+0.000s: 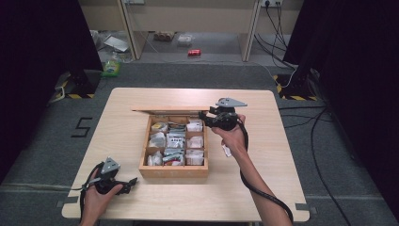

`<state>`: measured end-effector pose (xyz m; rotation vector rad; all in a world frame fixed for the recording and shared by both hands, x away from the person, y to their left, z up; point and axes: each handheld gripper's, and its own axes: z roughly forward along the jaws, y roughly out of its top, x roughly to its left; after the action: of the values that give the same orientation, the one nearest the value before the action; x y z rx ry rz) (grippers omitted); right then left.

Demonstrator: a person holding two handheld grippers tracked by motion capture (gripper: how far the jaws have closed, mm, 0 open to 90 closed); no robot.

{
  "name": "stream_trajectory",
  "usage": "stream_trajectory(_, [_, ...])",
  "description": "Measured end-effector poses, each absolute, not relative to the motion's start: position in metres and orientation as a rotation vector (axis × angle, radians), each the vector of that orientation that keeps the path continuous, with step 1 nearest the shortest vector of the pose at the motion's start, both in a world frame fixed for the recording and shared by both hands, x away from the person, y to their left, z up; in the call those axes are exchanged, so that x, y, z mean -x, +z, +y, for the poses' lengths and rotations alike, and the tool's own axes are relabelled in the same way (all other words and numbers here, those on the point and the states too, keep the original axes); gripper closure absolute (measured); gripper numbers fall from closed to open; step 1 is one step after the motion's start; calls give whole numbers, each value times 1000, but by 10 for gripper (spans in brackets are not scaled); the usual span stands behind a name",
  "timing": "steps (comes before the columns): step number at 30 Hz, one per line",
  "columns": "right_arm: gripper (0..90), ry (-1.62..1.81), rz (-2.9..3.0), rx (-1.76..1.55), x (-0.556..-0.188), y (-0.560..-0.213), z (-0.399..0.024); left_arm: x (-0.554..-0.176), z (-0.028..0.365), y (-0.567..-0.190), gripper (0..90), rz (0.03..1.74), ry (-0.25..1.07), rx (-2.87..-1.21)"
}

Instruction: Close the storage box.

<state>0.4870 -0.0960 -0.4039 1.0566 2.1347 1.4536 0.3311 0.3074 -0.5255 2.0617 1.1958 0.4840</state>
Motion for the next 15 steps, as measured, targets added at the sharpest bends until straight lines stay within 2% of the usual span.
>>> stream_trajectory(15, [460,1433,2184,-1045,-472,-415,-99,-331,307,-526,0,1196,485,-2060])
